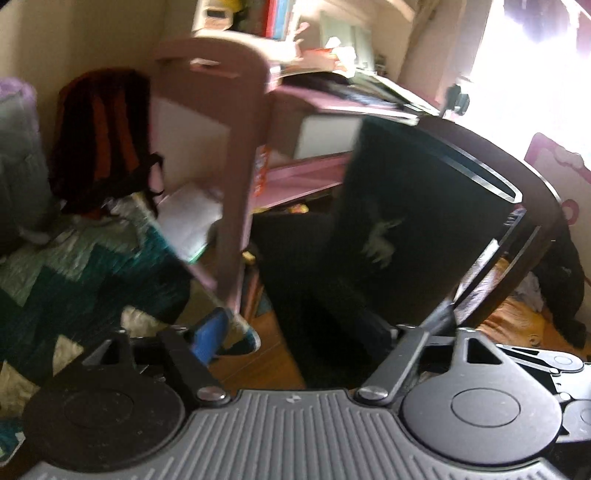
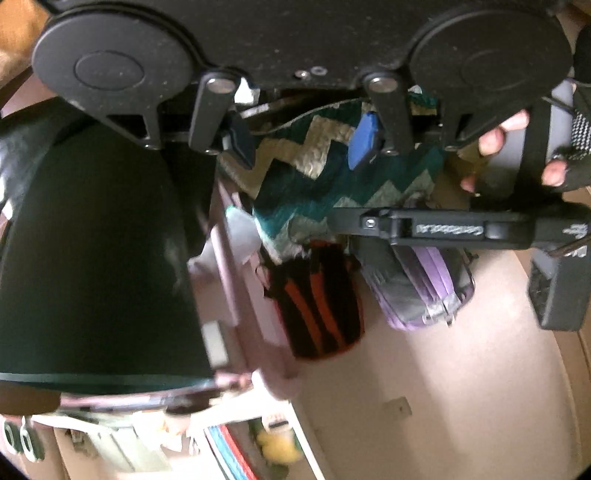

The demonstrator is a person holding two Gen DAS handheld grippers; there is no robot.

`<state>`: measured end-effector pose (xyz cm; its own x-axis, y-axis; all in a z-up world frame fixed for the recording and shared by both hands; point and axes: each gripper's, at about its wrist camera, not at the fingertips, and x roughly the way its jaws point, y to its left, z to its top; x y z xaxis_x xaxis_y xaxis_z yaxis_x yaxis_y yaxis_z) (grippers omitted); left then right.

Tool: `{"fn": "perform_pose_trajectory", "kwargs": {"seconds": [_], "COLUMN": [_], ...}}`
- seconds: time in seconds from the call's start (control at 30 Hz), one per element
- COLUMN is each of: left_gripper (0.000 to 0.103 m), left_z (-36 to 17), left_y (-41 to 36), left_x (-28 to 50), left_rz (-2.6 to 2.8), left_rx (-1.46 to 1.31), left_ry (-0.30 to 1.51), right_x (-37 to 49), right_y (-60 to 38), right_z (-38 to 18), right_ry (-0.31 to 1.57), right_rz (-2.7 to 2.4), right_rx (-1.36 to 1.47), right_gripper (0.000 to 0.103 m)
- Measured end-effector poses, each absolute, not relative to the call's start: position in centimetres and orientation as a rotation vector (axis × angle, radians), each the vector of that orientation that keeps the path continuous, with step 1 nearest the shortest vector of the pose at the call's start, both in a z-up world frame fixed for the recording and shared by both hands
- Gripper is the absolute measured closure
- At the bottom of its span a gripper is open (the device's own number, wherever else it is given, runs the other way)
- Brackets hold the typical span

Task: Collect trash
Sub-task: 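Move both open tools back down to the remaining trash under the chair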

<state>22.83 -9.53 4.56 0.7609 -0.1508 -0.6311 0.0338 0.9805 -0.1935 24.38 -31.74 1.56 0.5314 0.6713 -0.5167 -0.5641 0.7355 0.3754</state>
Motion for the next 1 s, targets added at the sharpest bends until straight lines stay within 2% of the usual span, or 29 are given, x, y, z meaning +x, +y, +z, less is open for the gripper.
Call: {"fn": "perform_pose_trajectory", "kwargs": {"seconds": [0.17, 0.3, 0.5, 0.77, 1.0], "left_gripper": [0.017, 0.005, 0.004, 0.004, 0.004], "left_z": [0.3, -4.8, -14.2, -26.5, -36.9], "left_y": [-3.5, 1.8, 8.4, 12.8, 14.1], "left_x": [22.8, 23.5, 25.1, 27.9, 30.3], "left_rz": [-0.055, 0.006, 0.069, 0.125, 0.122], "left_rx": [-0.229, -0.247, -0.29, -0.25, -0.24], "left_ry": [0.767, 0.839, 0.979, 1.164, 1.36], "right_x": [25.8, 27.6, 31.0, 36.4, 38.7], "right_y": [-25.8, -20.5, -13.6, -7.0, -8.1], "right_z": [-1.4, -5.1, -12.4, -25.1, -39.0], "right_ry": [0.805, 0.923, 1.088, 1.317, 1.581], "right_rz": [0.74, 0.69, 0.623, 0.458, 0.187], "right_rx": [0.148, 0.131, 0.064, 0.007, 0.089], "right_gripper": [0.048, 0.047, 0.048, 0.048, 0.048]}}
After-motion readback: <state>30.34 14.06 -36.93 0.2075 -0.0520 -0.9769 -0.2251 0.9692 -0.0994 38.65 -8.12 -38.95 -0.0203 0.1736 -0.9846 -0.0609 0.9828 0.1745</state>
